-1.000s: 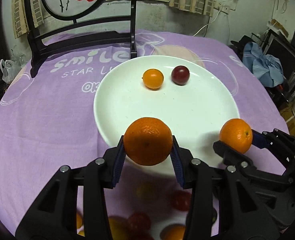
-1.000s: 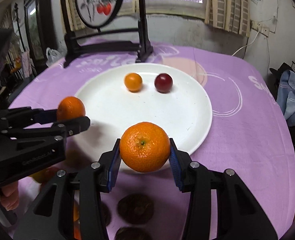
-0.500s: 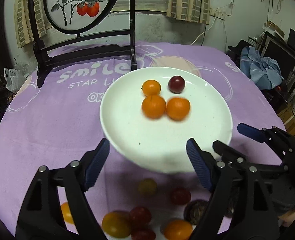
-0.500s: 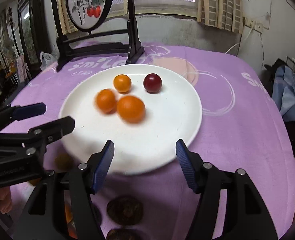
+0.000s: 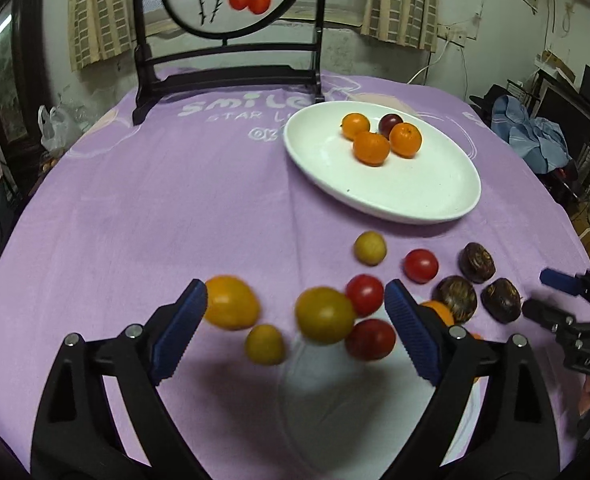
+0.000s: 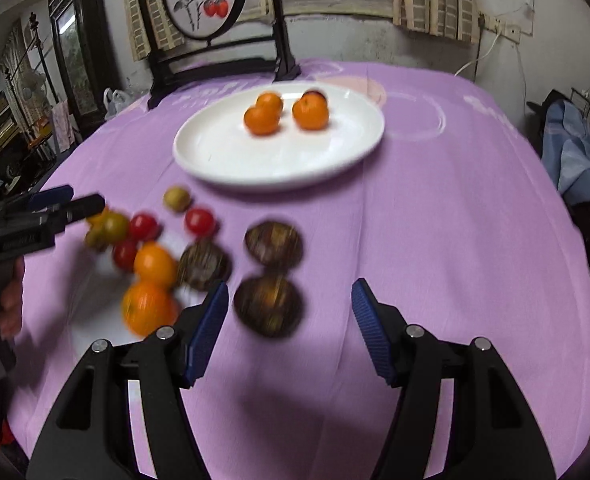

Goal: Organize fruits
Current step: 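Grasp a brown mangosteen with the right tool while the left tool grasps a yellow tomato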

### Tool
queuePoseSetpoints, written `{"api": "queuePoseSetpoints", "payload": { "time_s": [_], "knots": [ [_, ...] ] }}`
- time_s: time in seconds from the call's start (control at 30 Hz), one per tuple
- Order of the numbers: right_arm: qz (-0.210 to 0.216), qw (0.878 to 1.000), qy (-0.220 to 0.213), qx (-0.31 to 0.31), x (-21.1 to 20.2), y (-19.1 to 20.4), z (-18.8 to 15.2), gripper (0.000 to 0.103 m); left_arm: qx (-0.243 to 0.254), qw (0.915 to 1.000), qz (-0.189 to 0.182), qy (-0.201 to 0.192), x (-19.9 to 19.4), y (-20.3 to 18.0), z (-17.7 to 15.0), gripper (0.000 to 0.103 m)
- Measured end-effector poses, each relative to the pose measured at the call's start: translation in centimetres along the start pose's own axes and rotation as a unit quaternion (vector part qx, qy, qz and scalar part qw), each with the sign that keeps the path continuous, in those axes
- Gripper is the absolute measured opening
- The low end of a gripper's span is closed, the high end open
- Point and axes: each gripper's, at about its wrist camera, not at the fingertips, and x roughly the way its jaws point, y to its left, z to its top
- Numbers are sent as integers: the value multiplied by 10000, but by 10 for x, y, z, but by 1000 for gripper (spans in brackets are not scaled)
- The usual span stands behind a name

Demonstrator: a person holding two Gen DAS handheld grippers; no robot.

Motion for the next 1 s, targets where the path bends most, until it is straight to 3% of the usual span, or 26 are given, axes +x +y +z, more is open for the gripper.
{"api": "queuePoseSetpoints", "payload": {
  "time_s": [0.27,0.37,0.47,0.57,1.0],
  "knots": [
    [-183,9994,258,146,28,9,-1,64,-243,9991,-348,21,1,28,-9,92],
    [-295,9992,210,174,35,8,5,64,-279,9991,-295,84,3,37,-8,92],
    [-224,9994,55,266,36,8,7,44,-430,9986,-242,178,6,48,-6,92],
    [-197,9990,-51,406,31,2,5,44,-462,9985,-109,260,8,54,-6,92],
    [232,9990,-256,288,13,7,1,45,466,9968,190,626,19,23,-35,88]
  ]
}}
